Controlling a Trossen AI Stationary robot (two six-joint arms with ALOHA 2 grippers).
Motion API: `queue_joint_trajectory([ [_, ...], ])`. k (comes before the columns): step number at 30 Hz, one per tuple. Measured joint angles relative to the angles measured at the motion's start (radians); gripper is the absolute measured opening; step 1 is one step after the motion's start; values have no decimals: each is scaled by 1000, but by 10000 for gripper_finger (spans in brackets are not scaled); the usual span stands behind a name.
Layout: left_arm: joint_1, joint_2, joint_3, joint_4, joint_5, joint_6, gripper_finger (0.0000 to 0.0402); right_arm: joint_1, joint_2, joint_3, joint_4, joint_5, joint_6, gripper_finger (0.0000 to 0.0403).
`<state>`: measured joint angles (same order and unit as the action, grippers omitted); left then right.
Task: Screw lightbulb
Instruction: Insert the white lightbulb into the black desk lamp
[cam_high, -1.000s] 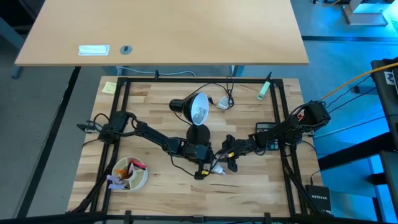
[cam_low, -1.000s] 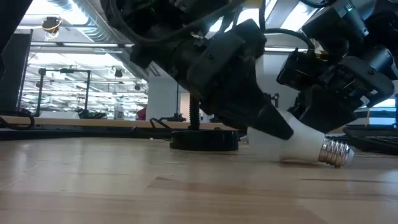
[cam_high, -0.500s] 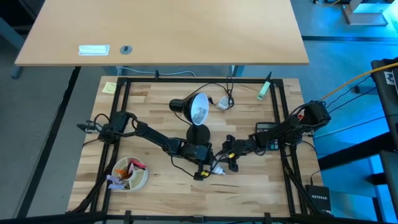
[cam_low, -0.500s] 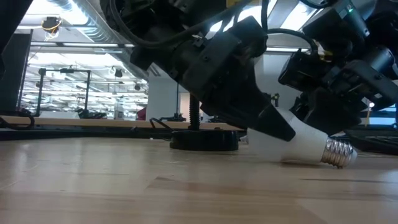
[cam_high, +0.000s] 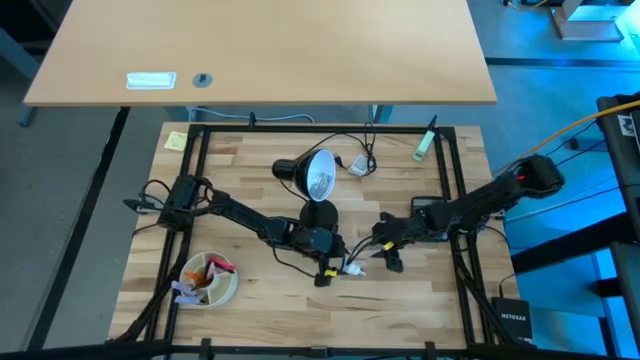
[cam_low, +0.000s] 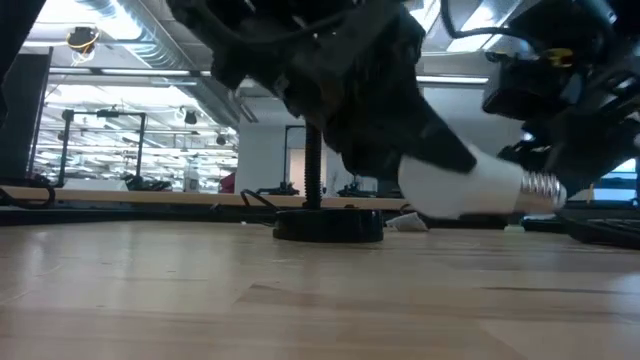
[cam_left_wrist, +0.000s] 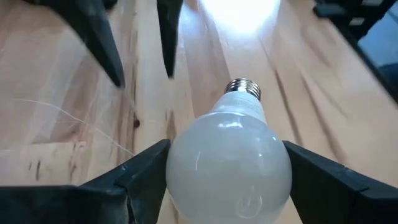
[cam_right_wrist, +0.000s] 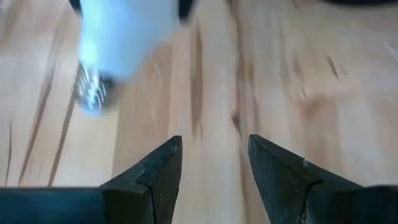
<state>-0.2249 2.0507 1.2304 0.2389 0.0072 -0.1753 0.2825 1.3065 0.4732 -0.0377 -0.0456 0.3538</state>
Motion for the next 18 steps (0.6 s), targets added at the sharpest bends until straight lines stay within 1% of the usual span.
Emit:
queue_joint_trajectory([
  [3, 0, -33, 0, -2, 0, -44, 266, 1, -97, -3, -122, 0, 0, 188],
  [5, 0, -55, 2, 7, -1, -70, 265, 19, -156, -18, -130, 10, 0, 188],
  [7, -1, -78, 2, 6, -9, -88, 264, 59, -204, -40, -104, 54, 0, 188],
  [10, 0, -115, 2, 26, -20, -129, 264, 142, -245, -94, 39, 167, -14, 188],
  [15, 0, -140, 3, 147, -38, -160, 264, 272, -221, -186, 390, 401, -86, 188],
  [17, 0, -139, 3, 172, -39, -179, 263, 298, -207, -197, 444, 474, -121, 188],
  [18, 0, -138, 3, 170, -48, -185, 263, 304, -202, -196, 470, 490, -137, 188],
])
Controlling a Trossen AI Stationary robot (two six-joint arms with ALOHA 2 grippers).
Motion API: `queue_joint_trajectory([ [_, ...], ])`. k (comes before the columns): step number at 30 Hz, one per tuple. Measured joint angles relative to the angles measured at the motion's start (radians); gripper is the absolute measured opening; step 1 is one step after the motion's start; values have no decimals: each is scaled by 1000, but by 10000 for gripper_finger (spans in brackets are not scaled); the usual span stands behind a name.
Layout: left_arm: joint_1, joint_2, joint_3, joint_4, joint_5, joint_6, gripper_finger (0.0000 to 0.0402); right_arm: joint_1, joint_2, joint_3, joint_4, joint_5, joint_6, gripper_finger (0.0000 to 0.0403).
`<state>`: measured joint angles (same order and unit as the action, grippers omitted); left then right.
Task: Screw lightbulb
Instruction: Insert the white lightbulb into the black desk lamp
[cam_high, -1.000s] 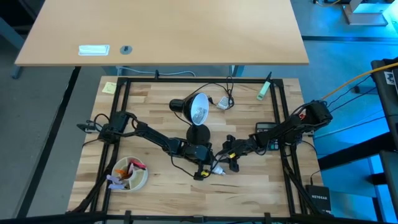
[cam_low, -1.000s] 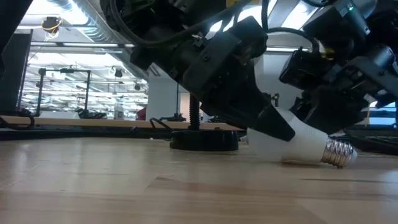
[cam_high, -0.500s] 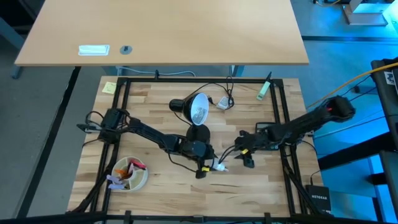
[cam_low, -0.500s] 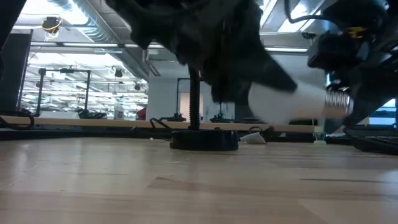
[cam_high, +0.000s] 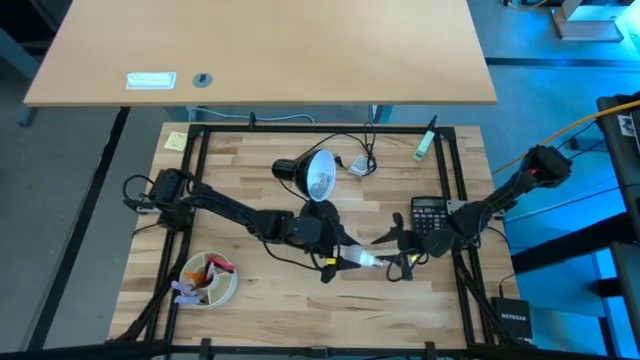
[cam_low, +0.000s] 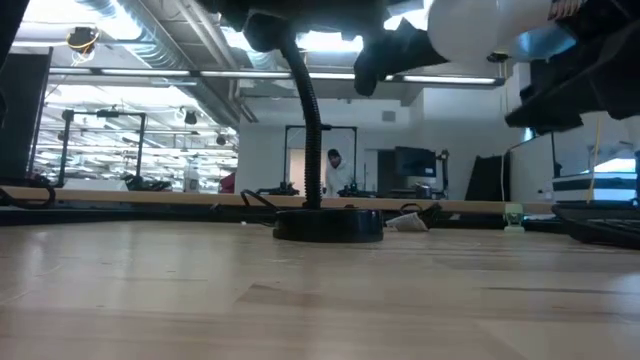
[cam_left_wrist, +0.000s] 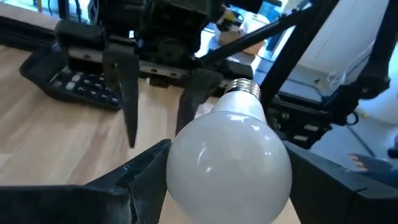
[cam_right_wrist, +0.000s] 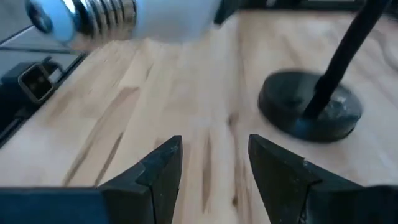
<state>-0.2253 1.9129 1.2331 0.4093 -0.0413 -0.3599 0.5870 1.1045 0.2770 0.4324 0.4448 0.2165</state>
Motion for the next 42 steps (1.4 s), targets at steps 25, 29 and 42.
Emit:
queue_joint_trajectory([
  [25, 0, 44, -1, -82, -92, -10, 262, 0, 11, 208, -138, 126, -32, 188],
  [29, 5, 49, -2, -90, -100, -7, 262, -32, 44, 213, -52, 94, -35, 188],
  [42, 4, 64, -2, -194, -121, -44, 262, -35, 21, 261, -152, 45, -95, 188],
])
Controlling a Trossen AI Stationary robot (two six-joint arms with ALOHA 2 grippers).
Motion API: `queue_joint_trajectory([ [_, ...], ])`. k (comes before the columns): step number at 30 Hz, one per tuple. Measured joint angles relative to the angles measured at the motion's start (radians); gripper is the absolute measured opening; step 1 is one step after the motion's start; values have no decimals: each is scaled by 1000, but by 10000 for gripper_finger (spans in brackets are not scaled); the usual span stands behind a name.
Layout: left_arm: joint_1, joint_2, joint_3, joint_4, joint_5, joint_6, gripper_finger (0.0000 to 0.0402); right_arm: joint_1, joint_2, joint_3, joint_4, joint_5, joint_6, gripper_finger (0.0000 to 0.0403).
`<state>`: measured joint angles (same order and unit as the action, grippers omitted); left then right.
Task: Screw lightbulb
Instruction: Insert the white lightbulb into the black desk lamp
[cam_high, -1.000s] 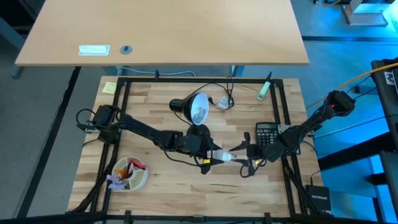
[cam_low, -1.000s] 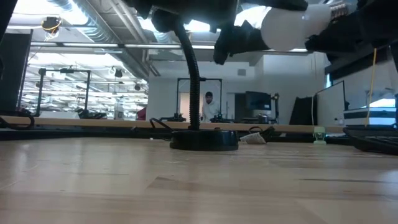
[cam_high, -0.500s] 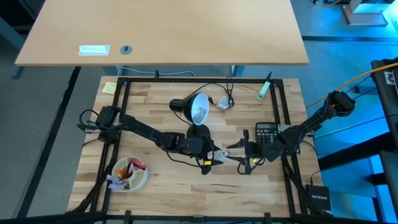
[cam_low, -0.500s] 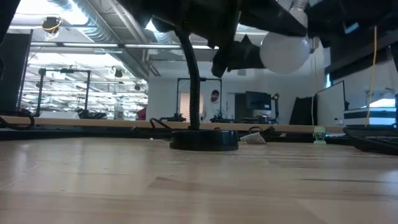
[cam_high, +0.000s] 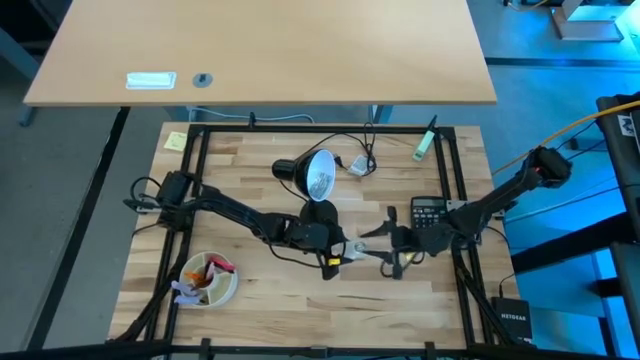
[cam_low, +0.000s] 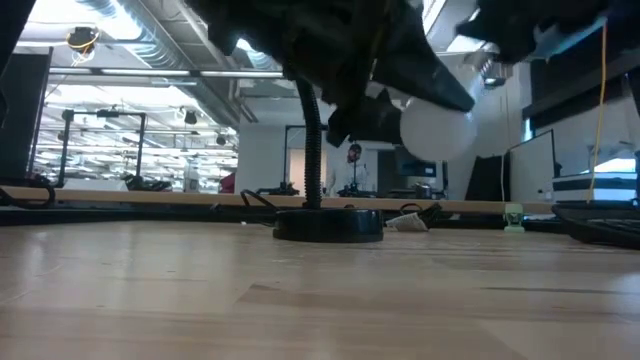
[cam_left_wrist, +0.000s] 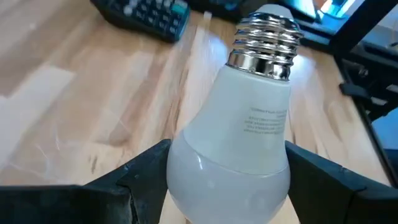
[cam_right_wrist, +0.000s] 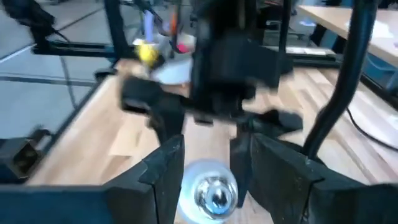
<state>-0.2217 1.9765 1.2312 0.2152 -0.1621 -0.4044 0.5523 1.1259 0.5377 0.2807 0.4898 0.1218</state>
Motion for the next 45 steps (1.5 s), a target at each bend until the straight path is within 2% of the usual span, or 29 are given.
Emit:
queue_joint_trajectory([
  [4, -3, 49, 0, -8, 2, -41, 262, 32, -57, -3, -222, 33, 58, 188],
  [8, -7, 92, 0, 15, 1, -60, 262, 72, -56, -77, -292, 50, 196, 188],
  [13, -8, 112, 0, 99, 2, -39, 262, 80, -19, -228, -125, 63, 323, 188],
  [16, -9, 128, 3, 179, 1, 0, 262, 63, 10, -284, 69, 70, 343, 188],
  [18, -8, 152, 2, 225, 1, 28, 262, 52, 27, -299, 154, 32, 315, 188],
  [21, -3, 184, 2, 260, 1, 34, 262, 33, 57, -301, 187, -4, 284, 188],
  [28, 1, 230, 6, 353, 1, 29, 262, 27, 133, -302, 248, 5, 266, 188],
  [37, 8, 230, 5, 332, -6, 45, 263, 14, 208, -296, 327, 16, 245, 188],
  [45, 27, 229, 7, 328, -6, 18, 316, -59, 208, -293, 346, -21, 244, 188],
])
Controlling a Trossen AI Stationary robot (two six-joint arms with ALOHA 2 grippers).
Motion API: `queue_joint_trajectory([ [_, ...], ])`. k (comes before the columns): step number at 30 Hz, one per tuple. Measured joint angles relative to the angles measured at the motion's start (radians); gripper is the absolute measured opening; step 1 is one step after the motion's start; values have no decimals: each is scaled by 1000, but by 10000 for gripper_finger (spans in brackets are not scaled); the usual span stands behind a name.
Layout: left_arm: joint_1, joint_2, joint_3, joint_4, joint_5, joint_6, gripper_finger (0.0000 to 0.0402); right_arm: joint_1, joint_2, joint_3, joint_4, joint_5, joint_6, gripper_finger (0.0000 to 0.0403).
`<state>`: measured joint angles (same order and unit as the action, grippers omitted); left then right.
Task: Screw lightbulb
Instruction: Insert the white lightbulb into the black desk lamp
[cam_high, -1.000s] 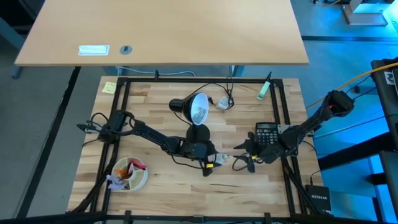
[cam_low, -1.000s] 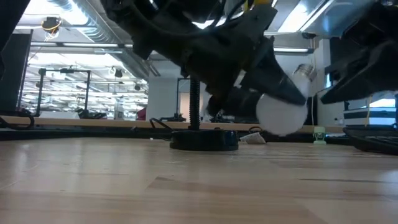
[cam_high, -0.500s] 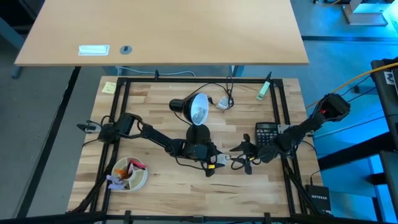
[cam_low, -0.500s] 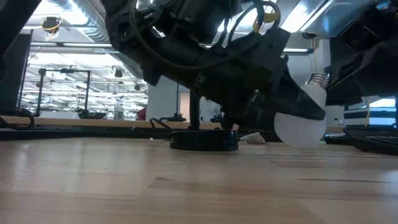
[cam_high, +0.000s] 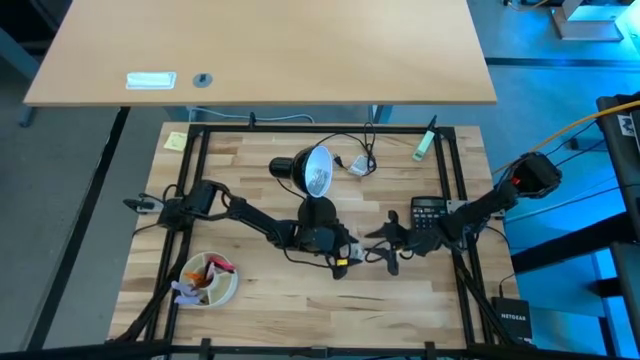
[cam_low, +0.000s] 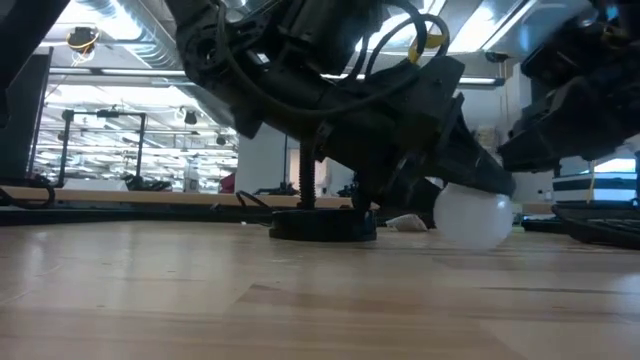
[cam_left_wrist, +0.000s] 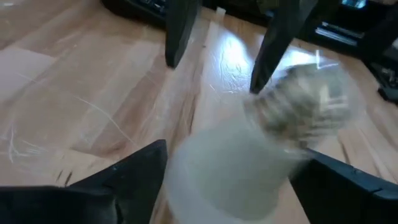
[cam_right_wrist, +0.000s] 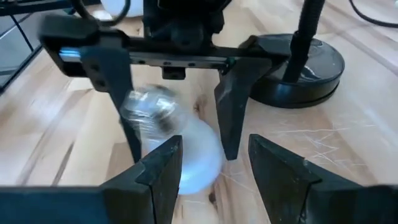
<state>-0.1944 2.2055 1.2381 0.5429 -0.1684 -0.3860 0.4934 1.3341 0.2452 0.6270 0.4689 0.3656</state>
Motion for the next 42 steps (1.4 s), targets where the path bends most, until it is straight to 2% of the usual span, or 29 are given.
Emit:
queue_joint_trajectory([
  [7, 0, -11, 0, -11, 4, 24, 332, -45, 0, 21, -1, -59, -17, 188],
  [20, -1, -94, 0, -54, 6, 49, 333, -43, 86, 70, 4, -60, -3, 188],
  [33, -24, -135, -2, -395, 1, -79, 333, -42, 190, 143, -9, -64, -4, 188],
  [39, -28, -134, -2, -437, 2, -111, 333, -42, 193, 143, -25, -60, -18, 188],
  [42, -26, -132, -1, -437, 1, -88, 333, -42, 181, 143, -42, -95, -43, 188],
])
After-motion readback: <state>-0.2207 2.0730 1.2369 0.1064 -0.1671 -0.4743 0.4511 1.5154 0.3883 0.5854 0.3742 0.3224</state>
